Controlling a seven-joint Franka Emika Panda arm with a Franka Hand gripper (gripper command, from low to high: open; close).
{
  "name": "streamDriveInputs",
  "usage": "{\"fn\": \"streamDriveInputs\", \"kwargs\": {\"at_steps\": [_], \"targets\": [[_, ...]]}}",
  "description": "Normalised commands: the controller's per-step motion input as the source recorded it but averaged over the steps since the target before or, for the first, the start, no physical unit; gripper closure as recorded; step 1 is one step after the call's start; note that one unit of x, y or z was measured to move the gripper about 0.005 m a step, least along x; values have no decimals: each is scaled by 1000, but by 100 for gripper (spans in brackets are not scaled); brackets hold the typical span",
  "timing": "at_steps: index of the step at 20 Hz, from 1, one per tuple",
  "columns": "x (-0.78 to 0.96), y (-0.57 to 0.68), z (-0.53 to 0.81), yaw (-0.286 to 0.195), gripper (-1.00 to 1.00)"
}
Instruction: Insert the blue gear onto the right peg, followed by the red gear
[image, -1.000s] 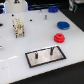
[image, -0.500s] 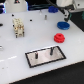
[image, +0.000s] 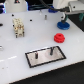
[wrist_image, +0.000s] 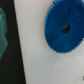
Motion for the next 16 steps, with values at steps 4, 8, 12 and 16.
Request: {"fn": "streamDriveInputs", "kwargs": {"at_steps": [4,8,12,16], "targets": [[-9,-204,-160,0,-100],[16,-215,-125,0,-100],[-44,-187,-275,0,-100],[-57,-159,-96,0,-100]]}}
